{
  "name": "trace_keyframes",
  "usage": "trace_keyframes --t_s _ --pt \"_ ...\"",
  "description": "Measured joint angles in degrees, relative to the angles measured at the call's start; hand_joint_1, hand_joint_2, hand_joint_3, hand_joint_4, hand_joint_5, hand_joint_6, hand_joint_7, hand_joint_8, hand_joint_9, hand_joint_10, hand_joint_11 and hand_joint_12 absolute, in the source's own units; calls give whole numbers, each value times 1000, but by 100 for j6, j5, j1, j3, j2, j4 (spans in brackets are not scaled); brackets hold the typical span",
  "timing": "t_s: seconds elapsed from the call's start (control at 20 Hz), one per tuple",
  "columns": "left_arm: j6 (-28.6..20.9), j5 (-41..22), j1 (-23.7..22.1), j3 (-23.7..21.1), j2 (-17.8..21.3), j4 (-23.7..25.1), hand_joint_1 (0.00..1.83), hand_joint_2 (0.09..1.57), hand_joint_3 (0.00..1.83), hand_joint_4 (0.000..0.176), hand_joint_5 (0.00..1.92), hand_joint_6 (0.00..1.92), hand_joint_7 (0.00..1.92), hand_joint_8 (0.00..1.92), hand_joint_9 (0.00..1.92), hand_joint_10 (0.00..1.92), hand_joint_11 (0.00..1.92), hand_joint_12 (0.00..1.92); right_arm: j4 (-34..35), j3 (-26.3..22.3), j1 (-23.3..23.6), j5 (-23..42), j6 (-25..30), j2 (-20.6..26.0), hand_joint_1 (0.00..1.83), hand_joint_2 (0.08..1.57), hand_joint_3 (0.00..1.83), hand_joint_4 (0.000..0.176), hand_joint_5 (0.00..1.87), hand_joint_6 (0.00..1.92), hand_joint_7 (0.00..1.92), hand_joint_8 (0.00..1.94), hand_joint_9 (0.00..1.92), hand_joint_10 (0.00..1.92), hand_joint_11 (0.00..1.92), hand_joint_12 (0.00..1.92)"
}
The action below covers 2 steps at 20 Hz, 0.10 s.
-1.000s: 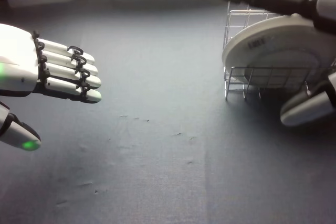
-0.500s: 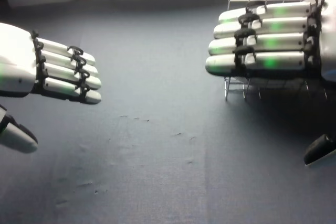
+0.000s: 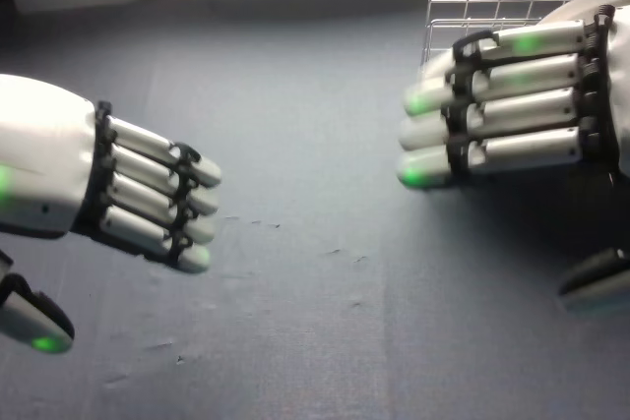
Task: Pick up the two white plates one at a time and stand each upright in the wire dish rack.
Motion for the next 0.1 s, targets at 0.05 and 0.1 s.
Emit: trace_keyframes --t_s 0.05,0.1 --pt "0 -20 -4 -31 9 24 0 1319 0 0 627 10 694 7 608 15 120 668 -70 0 0 17 -11 -7 328 1354 10 0 709 110 816 122 653 410 217 1386" --pt "0 -26 -4 -42 15 42 0 1332 0 0 651 8 727 3 652 12 121 750 -144 0 0 31 -28 -7 393 1364 0 0 713 123 819 156 580 644 228 1423"
